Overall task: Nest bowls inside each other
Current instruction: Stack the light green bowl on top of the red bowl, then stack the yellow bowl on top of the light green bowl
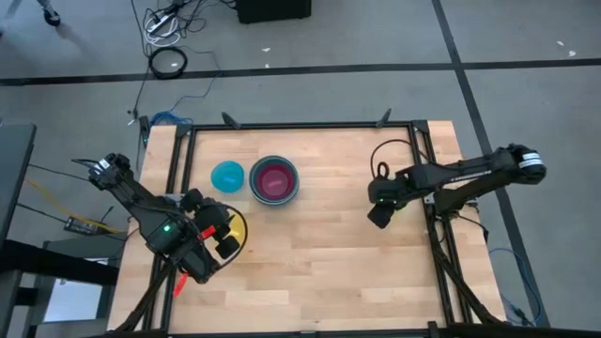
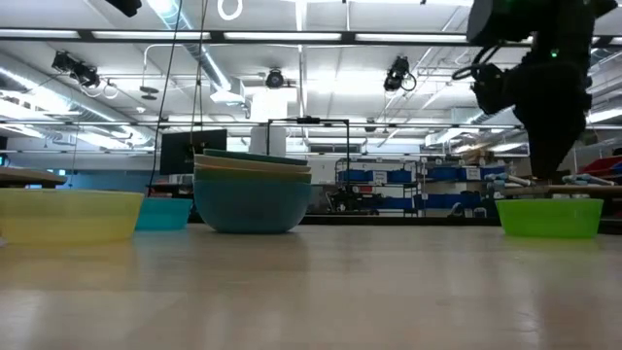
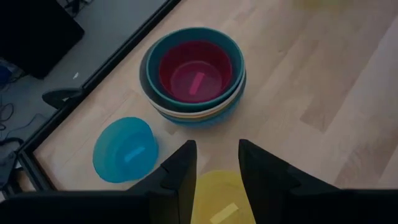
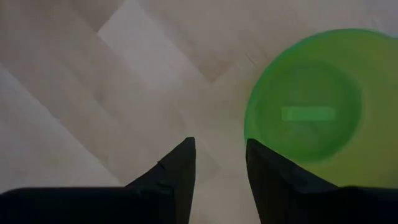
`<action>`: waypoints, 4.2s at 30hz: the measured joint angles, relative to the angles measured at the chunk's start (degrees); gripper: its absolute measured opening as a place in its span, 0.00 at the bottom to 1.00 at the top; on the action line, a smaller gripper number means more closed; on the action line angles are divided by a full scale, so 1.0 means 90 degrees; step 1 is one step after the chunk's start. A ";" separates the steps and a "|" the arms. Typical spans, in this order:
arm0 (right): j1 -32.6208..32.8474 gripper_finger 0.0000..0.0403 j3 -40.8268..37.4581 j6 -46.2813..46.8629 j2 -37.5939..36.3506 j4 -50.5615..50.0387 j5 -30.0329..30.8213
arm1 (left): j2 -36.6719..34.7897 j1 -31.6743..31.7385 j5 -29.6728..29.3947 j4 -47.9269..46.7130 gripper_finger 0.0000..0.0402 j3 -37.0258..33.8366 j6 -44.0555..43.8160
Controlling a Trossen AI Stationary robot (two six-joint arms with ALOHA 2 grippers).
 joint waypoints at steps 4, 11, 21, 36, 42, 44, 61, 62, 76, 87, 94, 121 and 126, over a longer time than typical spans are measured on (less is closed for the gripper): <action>-0.0002 0.32 -0.0413 0.0012 -0.0021 0.0335 0.0079 | 0.0000 0.0000 -0.0019 -0.0021 0.32 0.0000 0.0000; -0.0032 0.31 -0.0697 -0.0209 0.0346 0.0689 0.0734 | 0.0000 0.0000 -0.0067 -0.0018 0.32 0.0000 0.0000; -0.0381 0.19 -0.0704 -0.0806 0.1245 0.1312 0.0756 | -0.0002 0.0000 -0.0219 -0.0016 0.32 0.0000 0.0000; -0.0230 0.00 0.0433 -0.2149 0.1021 0.3215 0.0670 | -0.0002 0.0015 -0.0270 -0.0021 0.32 0.0000 -0.0031; -0.0326 0.00 0.1851 -0.3581 0.2030 0.4916 0.0489 | -0.0156 0.0012 0.0690 -0.0023 0.32 0.0000 0.0213; -0.0362 0.00 0.2406 -0.3939 0.2573 0.4967 0.0380 | -0.0192 -0.0011 0.0793 -0.0030 0.32 0.0000 0.0307; -0.0718 0.08 0.5421 -0.5120 0.5261 0.3401 -0.0049 | -0.0225 -0.0034 0.1818 -0.0021 0.26 0.0000 -0.0062; -0.0718 0.11 0.5454 -0.5118 0.5263 0.3381 -0.0139 | -0.0223 -0.0034 0.1846 -0.0023 0.25 0.0000 -0.0065; -0.0504 0.37 0.5681 -0.4907 0.5234 0.2689 -0.0011 | -0.0221 -0.0034 0.1979 -0.0023 0.25 0.0000 -0.0112; -0.0098 0.35 0.5676 -0.4843 0.4559 0.1057 0.1346 | 0.0568 -0.0029 0.3155 -0.0002 0.25 -0.0681 -0.0426; 0.0069 0.35 0.5676 -0.4533 0.3672 0.0105 0.1977 | 0.0405 0.0266 0.4137 0.0082 0.25 -0.2010 -0.1035; 0.0342 0.35 0.5666 -0.4048 0.3157 -0.0397 0.2180 | -0.0087 0.2088 0.4367 0.2606 0.36 -0.3430 -0.0685; 0.0349 0.35 0.5667 -0.4043 0.3167 -0.0394 0.2171 | -0.0087 0.2152 0.4393 0.2575 0.36 -0.3659 -0.0723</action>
